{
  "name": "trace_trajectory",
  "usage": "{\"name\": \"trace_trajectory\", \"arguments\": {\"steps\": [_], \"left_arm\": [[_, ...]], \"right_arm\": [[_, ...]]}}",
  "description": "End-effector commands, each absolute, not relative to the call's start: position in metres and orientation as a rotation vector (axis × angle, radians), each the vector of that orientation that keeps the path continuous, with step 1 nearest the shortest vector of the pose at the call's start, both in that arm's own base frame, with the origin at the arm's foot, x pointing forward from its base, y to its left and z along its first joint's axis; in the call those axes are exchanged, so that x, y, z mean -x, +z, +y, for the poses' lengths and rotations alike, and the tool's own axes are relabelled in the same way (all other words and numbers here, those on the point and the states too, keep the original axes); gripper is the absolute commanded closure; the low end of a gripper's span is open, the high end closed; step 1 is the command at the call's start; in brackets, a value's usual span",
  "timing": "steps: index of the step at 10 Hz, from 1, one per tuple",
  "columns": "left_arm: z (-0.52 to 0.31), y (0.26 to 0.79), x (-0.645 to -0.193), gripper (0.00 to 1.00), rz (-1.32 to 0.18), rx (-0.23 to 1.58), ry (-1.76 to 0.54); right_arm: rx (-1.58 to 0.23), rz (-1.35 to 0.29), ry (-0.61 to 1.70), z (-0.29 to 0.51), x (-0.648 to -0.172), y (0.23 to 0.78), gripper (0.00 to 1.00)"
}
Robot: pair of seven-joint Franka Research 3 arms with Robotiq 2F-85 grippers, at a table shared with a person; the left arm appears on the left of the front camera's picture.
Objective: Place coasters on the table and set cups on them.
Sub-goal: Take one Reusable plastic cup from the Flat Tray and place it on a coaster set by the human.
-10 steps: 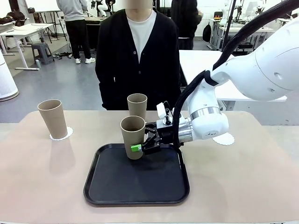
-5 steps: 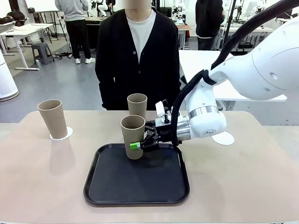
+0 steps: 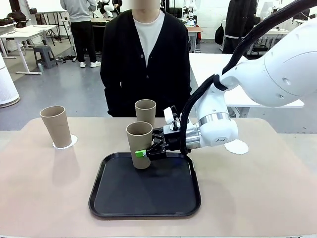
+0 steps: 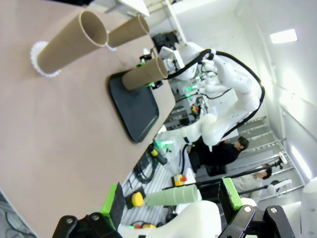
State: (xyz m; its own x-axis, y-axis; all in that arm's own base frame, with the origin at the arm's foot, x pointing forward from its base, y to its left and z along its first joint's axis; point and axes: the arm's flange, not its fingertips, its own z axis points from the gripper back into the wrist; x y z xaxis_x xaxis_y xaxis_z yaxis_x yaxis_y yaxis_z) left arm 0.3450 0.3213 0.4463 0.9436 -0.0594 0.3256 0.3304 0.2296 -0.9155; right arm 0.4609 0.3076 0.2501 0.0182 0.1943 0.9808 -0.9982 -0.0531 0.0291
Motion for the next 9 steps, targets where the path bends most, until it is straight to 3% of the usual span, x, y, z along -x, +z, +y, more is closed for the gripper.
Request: {"name": "trace_trajectory", "arguments": {"steps": [1, 2, 3, 4, 5, 6, 7, 8, 9], "left_arm": [[0.322, 0.448, -0.344, 0.0, -0.247, 1.313, -0.268], [0.322, 0.448, -0.344, 0.0, -0.247, 1.313, -0.268], [0.322, 0.448, -0.344, 0.0, -0.247, 1.313, -0.268], [0.322, 0.448, -0.344, 0.0, -0.247, 1.313, -0.268], [0.322, 0.448, -0.344, 0.0, -0.247, 1.313, -0.268], [0.322, 0.448, -0.344, 0.0, -0.247, 1.313, -0.268], [0.322, 0.448, -0.344, 0.0, -0.247, 1.313, -0.268], [0.322, 0.448, -0.344, 0.0, -0.247, 1.313, -0.268], [0.322, 0.448, -0.344, 0.0, -0.247, 1.313, -0.268]], "right_arm": [[-1.12, -1.044, 1.302, 0.308, -0.46, 0.251, 0.24], [-1.123, -1.053, 1.303, 0.302, -0.454, 0.257, 1.0], [-1.117, -1.066, 1.306, 0.293, -0.448, 0.266, 0.38], [-1.103, -1.09, 1.311, 0.281, -0.44, 0.277, 1.0], [-1.095, -1.109, 1.294, 0.265, -0.434, 0.291, 0.58], [-1.05, -1.137, 1.281, 0.243, -0.426, 0.306, 1.0], [-1.019, -1.135, 1.249, 0.223, -0.423, 0.317, 0.78], [-1.007, -1.121, 1.219, 0.205, -0.421, 0.329, 1.0], [-0.985, -1.122, 1.2, 0.185, -0.419, 0.339, 1.0]]}}
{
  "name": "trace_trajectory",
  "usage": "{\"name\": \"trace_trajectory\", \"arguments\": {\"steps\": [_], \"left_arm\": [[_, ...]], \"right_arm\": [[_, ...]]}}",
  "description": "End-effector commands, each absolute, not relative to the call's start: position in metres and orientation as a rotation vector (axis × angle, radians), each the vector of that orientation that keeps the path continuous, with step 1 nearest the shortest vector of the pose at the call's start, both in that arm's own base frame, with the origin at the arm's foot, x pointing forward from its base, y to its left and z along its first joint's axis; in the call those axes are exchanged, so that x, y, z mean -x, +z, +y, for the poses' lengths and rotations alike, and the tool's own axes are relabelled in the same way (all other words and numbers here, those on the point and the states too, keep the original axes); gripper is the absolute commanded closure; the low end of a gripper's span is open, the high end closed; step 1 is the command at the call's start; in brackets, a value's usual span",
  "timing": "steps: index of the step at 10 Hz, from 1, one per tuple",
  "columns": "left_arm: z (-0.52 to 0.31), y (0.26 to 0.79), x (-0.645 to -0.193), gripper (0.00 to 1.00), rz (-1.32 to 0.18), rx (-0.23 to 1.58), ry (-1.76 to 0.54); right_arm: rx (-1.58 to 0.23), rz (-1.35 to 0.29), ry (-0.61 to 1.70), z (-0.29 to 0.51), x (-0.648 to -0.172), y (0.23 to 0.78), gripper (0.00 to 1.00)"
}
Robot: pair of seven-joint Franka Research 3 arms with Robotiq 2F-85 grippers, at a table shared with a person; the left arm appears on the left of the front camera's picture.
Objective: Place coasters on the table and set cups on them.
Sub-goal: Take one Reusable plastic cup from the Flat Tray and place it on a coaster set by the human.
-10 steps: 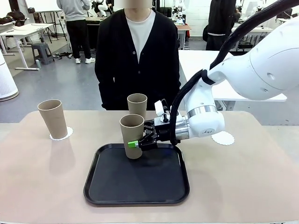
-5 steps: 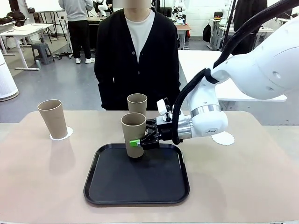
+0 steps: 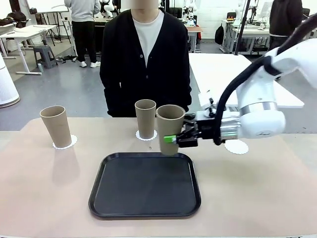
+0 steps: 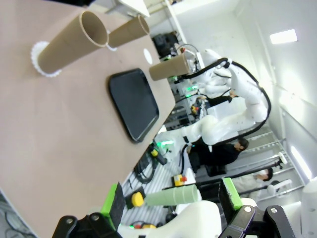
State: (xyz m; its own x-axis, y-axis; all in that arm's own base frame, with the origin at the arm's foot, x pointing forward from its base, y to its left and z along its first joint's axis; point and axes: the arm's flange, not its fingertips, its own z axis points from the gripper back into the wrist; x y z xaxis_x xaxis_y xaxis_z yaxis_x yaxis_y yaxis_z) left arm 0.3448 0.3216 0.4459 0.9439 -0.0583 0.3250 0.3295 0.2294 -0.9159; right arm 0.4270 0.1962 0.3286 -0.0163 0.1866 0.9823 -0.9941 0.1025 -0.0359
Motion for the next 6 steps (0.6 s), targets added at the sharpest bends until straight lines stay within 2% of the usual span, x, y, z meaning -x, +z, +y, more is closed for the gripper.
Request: {"name": "trace_trajectory", "arguments": {"steps": [1, 6], "left_arm": [[0.322, 0.448, -0.344, 0.0, -0.247, 1.313, -0.268], [0.322, 0.448, -0.344, 0.0, -0.247, 1.313, -0.268]], "right_arm": [[-0.965, -1.105, 1.181, 0.159, -0.418, 0.35, 1.0], [-0.866, -1.109, 1.032, 0.026, -0.458, 0.356, 1.0]]}}
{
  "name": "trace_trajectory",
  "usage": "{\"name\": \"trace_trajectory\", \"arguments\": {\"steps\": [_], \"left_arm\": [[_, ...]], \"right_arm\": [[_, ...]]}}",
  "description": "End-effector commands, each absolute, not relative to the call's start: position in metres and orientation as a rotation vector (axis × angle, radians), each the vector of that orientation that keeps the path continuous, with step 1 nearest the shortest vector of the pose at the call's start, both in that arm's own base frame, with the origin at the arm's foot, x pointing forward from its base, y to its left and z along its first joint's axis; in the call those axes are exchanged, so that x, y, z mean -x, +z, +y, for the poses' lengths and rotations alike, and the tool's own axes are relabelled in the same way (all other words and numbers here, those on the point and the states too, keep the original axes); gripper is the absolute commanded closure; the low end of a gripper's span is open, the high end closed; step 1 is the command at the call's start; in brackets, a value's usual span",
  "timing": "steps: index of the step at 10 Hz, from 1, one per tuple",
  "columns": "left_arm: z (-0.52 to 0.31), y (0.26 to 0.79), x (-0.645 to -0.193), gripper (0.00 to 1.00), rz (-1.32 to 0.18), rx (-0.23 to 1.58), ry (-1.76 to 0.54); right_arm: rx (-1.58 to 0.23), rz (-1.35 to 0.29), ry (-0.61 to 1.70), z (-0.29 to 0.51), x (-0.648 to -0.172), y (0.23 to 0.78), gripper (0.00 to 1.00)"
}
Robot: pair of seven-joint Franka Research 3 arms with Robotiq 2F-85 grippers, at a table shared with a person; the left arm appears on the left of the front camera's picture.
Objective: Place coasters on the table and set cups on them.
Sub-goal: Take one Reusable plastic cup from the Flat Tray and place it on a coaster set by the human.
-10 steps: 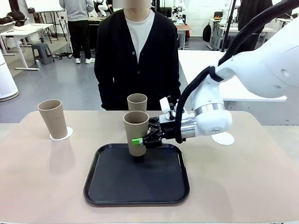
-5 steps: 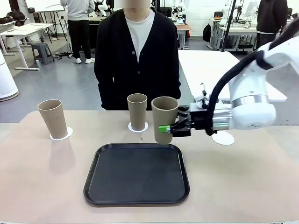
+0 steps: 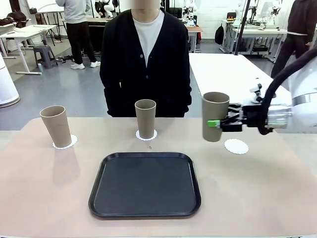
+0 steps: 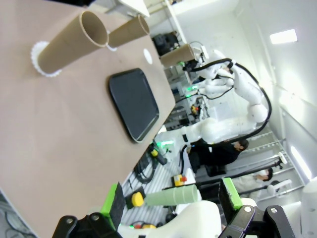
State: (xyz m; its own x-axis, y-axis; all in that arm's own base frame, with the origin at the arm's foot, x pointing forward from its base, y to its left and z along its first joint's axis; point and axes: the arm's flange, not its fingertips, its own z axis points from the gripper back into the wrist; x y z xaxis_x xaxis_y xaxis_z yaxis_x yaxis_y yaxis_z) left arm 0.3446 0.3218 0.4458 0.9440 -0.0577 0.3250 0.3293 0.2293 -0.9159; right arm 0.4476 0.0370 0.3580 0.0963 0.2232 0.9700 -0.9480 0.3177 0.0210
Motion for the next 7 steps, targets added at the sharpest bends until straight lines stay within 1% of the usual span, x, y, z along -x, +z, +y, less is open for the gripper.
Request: {"name": "trace_trajectory", "arguments": {"steps": [1, 4, 6, 7], "left_arm": [[0.322, 0.448, -0.344, 0.0, -0.247, 1.313, -0.268], [0.322, 0.448, -0.344, 0.0, -0.247, 1.313, -0.268], [0.322, 0.448, -0.344, 0.0, -0.247, 1.313, -0.268], [0.322, 0.448, -0.344, 0.0, -0.247, 1.313, -0.268]], "right_arm": [[-0.868, -1.12, 0.987, 0.003, -0.46, 0.351, 1.0], [-0.85, -1.17, 0.891, -0.049, -0.462, 0.337, 1.0], [-0.806, -1.156, 0.852, -0.062, -0.465, 0.327, 1.0], [-0.825, -1.165, 0.871, -0.056, -0.458, 0.333, 1.0]]}}
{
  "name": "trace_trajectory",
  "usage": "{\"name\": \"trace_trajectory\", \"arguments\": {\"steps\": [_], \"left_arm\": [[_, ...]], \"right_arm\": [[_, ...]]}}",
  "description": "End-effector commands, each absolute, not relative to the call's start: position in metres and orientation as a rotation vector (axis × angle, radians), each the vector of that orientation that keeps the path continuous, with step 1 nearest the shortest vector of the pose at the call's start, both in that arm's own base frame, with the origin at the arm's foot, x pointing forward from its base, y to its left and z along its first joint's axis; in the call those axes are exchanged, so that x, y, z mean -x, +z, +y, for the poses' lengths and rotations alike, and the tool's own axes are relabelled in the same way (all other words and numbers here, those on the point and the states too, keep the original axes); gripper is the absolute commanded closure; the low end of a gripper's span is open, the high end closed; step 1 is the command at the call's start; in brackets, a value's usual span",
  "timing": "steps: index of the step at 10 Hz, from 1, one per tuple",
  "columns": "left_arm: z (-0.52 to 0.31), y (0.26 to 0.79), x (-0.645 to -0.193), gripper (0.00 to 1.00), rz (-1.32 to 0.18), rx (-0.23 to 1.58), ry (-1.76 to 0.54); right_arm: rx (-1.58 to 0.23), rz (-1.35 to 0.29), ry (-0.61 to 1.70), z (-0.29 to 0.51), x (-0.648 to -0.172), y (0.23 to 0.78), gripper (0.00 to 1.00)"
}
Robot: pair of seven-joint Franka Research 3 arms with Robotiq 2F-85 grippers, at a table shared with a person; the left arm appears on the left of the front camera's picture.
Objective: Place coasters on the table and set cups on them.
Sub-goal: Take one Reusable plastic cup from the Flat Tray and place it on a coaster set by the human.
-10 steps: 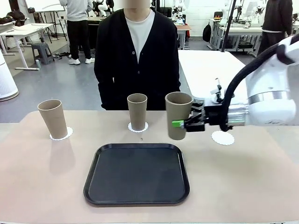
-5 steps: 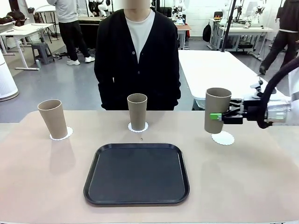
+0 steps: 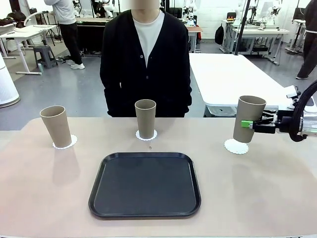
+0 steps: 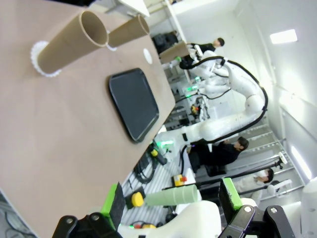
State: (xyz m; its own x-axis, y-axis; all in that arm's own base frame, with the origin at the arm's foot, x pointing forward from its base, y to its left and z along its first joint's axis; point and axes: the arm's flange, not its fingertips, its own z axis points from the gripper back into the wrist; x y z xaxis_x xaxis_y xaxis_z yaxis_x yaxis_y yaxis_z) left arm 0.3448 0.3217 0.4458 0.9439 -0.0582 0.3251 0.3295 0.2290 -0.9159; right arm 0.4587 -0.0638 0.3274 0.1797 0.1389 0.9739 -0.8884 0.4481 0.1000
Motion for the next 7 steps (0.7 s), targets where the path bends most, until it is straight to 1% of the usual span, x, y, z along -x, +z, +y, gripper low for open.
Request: {"name": "trace_trajectory", "arguments": {"steps": [1, 4, 5, 7], "left_arm": [[0.322, 0.448, -0.344, 0.0, -0.247, 1.313, -0.268], [0.322, 0.448, -0.344, 0.0, -0.247, 1.313, -0.268], [0.322, 0.448, -0.344, 0.0, -0.247, 1.313, -0.268], [0.322, 0.448, -0.344, 0.0, -0.247, 1.313, -0.268]], "right_arm": [[-0.825, -1.165, 0.871, -0.056, -0.458, 0.333, 1.0], [-0.825, -1.165, 0.871, -0.056, -0.458, 0.333, 1.0], [-0.822, -1.161, 0.865, -0.059, -0.459, 0.33, 0.15], [-0.876, -1.176, 0.907, -0.064, -0.496, 0.311, 0.15]]}}
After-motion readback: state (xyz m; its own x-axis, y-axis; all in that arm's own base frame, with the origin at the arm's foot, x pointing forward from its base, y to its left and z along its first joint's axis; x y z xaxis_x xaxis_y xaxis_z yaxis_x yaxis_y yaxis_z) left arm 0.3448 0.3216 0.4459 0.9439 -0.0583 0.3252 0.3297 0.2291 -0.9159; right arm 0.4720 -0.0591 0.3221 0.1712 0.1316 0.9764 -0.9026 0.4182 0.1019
